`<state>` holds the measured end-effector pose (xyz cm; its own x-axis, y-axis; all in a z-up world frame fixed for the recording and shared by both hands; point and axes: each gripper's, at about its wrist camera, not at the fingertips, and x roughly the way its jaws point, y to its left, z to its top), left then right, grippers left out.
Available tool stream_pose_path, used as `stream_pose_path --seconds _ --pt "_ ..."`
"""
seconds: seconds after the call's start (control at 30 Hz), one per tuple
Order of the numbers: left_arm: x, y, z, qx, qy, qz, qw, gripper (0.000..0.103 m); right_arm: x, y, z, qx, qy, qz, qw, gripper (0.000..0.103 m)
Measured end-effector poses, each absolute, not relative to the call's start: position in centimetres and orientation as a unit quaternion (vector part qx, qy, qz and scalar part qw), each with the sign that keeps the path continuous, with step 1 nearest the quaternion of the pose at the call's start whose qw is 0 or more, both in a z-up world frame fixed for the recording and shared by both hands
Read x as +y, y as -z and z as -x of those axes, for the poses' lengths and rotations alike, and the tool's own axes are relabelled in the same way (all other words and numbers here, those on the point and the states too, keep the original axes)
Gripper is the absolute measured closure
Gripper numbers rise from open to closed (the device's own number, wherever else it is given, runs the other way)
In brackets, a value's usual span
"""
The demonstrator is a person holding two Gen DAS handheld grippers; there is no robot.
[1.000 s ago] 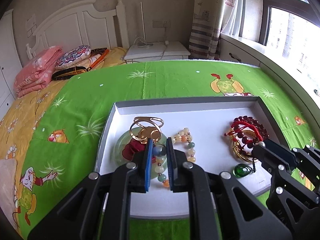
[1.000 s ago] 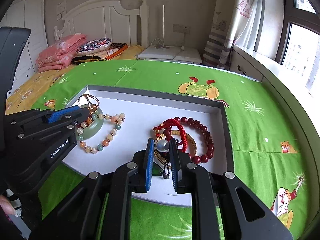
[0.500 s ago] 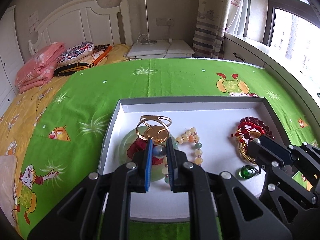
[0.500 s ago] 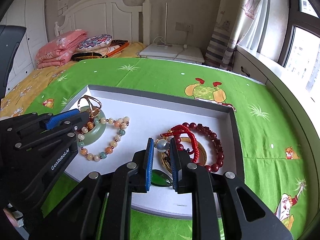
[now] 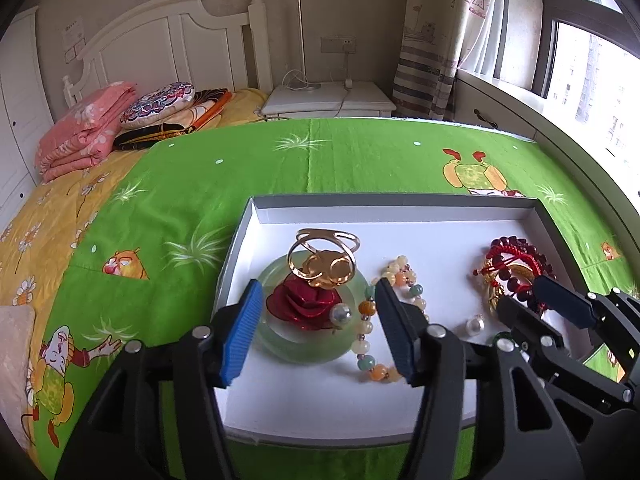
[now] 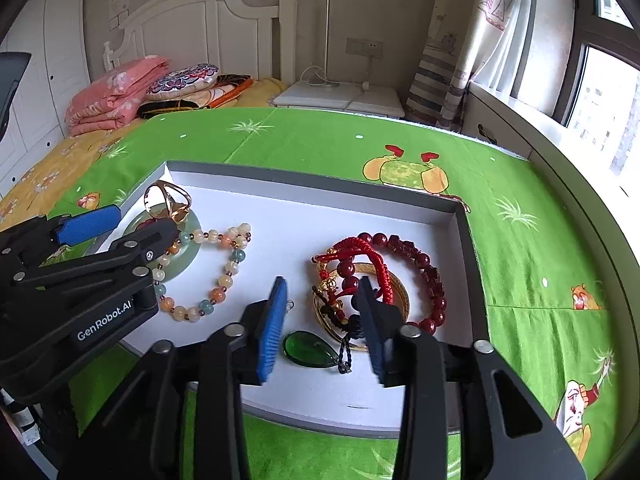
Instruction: Organize jewelry
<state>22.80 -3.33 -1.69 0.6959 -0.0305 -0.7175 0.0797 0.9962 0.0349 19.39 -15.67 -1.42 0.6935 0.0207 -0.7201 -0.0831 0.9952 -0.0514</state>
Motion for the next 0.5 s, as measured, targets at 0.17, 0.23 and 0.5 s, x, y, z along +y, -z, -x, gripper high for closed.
stream_pose_path --seconds 0.17,0.23,0.5 --pt "-3.3 1.0 -22.2 0.377 0.029 -0.033 0.925 0.034 -15.7 0.9 -18.6 0.380 -0.028 0.047 0.923 0.044" --pt "-3.3 0.6 -21.8 0.368 0.027 -0.034 0.929 0.027 -15.8 0.6 -18.3 0.377 -0.025 0.046 0.925 0.044" --pt "-2.9 -1.0 -19.1 0.314 0.033 -0.045 0.948 0.005 -16.4 -0.4 -15.8 0.337 0.008 0.046 0.940 0.024"
